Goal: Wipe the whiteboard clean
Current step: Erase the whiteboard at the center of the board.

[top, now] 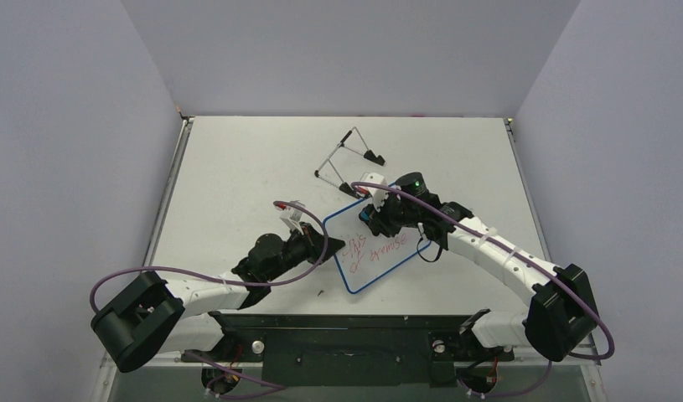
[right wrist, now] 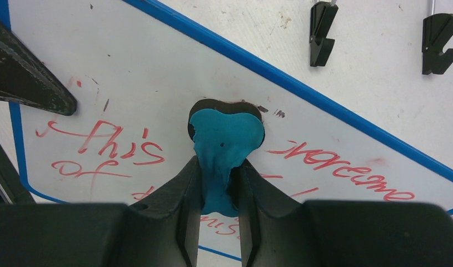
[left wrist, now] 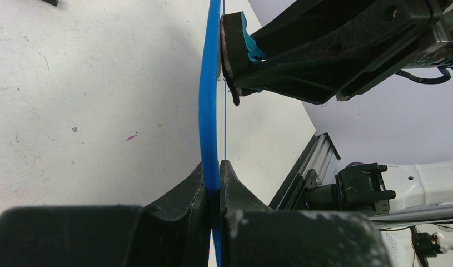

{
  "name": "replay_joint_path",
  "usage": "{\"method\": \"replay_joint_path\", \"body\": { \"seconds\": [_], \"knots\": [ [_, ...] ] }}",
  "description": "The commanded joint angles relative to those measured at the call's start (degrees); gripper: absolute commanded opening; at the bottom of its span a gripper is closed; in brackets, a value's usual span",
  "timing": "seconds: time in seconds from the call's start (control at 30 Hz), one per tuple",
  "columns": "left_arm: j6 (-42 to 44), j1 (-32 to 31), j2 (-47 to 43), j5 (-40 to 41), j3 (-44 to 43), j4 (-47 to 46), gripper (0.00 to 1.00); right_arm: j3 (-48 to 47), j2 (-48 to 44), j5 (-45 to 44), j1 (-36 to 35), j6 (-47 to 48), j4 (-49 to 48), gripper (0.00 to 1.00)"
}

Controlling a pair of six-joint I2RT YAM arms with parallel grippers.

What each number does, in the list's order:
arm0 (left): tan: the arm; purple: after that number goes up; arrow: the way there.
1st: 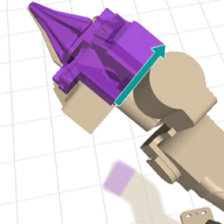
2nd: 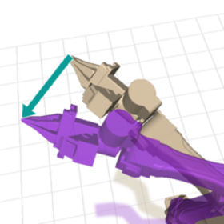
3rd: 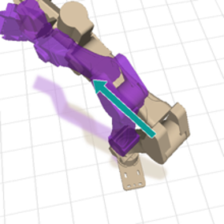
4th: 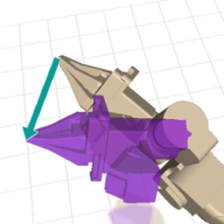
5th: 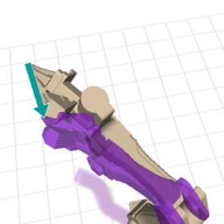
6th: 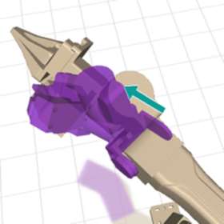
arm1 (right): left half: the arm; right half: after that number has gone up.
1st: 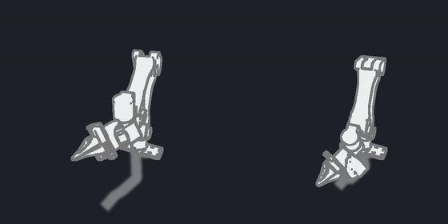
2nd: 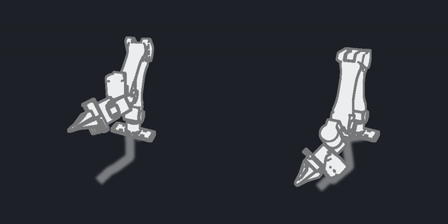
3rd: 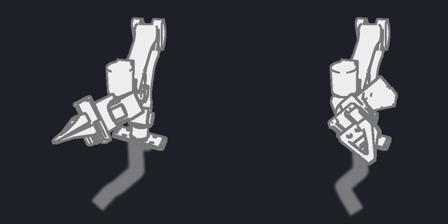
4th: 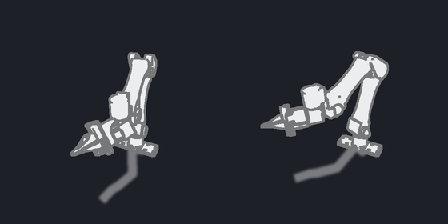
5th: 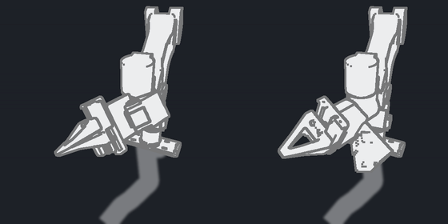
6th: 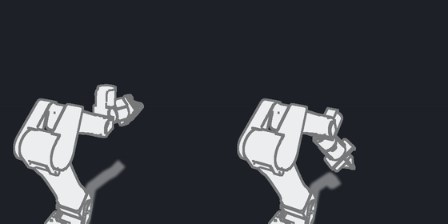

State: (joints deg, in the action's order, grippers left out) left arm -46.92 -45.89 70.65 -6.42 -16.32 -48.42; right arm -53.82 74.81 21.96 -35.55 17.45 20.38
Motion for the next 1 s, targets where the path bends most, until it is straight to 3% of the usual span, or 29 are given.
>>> {"method": "replay_joint_path", "body": {
  "seconds": [0.0, 0.07, 0.17, 0.4, 0.5, 0.63, 0.8, 0.97],
  "knots": [
    [1.62, -0.68, -0.27, -2.06, -1.88, -4.62, 0.00, -1.35, -0.85, -6.85, 0.34, -3.14, -3.90, 0.00],
    [1.55, -0.61, 0.09, -2.25, -1.81, -4.89, 0.00, -1.28, 0.23, -13.76, 2.29, -7.04, -6.46, 0.00],
    [1.40, -0.68, 0.50, -2.33, -1.62, -5.59, 0.00, -0.71, 1.29, -15.32, 3.57, -8.29, -7.33, 0.00],
    [1.33, -0.69, 0.27, -2.60, -1.35, -6.01, 0.00, -1.88, 0.06, 5.71, 1.42, 2.07, 1.91, 0.00],
    [1.37, -0.70, -0.36, -2.26, -0.97, -5.87, 0.00, -1.46, -0.43, 3.38, 2.65, -0.77, -0.53, 0.00],
    [1.43, -0.69, -0.88, -2.12, -0.83, -5.63, 0.00, 0.43, -0.69, -3.18, 9.59, -6.41, -5.35, 0.00],
    [1.51, -0.70, -0.75, -2.45, -0.76, -6.09, 0.00, 3.14, -2.60, 3.09, 9.96, -4.41, -6.62, 0.00],
    [1.50, -0.73, -1.41, -2.24, -0.46, -5.96, 0.00, 3.35, -2.41, 8.39, 5.97, -1.13, -5.27, 0.00]
  ]
}}
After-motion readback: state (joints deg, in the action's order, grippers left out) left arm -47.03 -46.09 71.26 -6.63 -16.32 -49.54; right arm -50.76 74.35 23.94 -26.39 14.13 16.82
